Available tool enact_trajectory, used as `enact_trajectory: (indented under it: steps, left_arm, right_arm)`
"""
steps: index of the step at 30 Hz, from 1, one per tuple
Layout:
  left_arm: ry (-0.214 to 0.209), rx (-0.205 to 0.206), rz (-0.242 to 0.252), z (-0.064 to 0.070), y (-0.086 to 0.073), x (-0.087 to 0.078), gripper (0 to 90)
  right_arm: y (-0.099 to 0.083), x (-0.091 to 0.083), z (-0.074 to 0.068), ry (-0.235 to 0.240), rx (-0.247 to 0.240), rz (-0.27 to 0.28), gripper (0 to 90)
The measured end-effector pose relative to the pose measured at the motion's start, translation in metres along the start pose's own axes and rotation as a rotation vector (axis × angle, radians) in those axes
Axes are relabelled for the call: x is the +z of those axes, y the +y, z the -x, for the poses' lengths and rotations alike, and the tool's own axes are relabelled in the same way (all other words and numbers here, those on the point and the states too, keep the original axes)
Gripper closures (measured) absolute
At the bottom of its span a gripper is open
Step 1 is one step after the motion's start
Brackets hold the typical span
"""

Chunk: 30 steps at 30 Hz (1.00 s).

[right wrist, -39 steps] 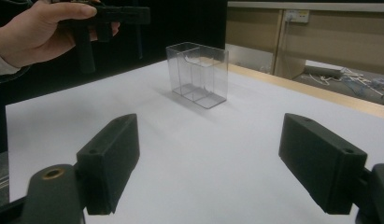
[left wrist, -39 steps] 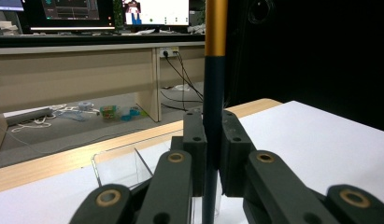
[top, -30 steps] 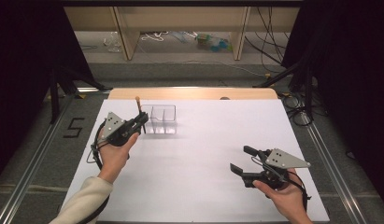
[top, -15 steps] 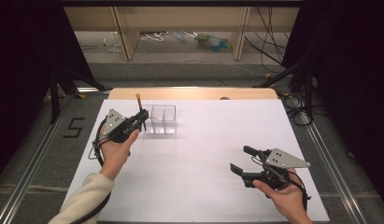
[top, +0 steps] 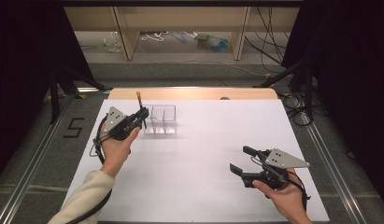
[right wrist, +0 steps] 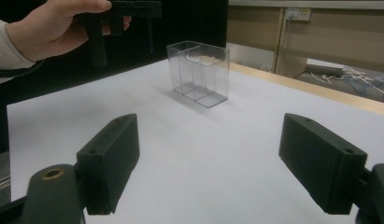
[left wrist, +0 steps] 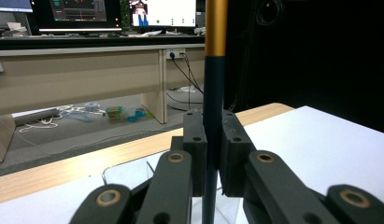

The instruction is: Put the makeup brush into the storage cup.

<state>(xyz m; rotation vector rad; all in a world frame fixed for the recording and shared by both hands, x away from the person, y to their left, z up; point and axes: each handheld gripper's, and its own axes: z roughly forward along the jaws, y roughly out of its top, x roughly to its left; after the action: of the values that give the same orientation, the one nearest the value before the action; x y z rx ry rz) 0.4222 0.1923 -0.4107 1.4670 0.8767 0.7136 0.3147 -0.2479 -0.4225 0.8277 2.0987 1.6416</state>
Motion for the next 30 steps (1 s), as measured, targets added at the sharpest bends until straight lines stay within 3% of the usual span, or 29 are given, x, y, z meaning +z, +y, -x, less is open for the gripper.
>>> enact_trajectory:
  steps: [23, 28, 29, 30]
  left_arm:
    - [0.002, 0.004, 0.005, -0.004, 0.004, 0.008, 83.2]
    - [0.001, 0.003, 0.008, -0.005, 0.005, 0.011, 83.2]
    - [0.001, 0.003, 0.009, -0.005, 0.006, 0.011, 83.2]
    - [0.0, -0.003, 0.01, -0.005, 0.006, 0.012, 83.2]
  right_arm:
    - [-0.001, 0.001, 0.0, 0.008, 0.009, 0.011, 21.3]
    - [-0.001, 0.001, 0.0, 0.007, 0.004, 0.006, 21.3]
    - [-0.001, 0.002, 0.001, -0.002, -0.017, 0.027, 21.3]
    - [-0.001, 0.001, 0.0, 0.006, 0.008, 0.008, 21.3]
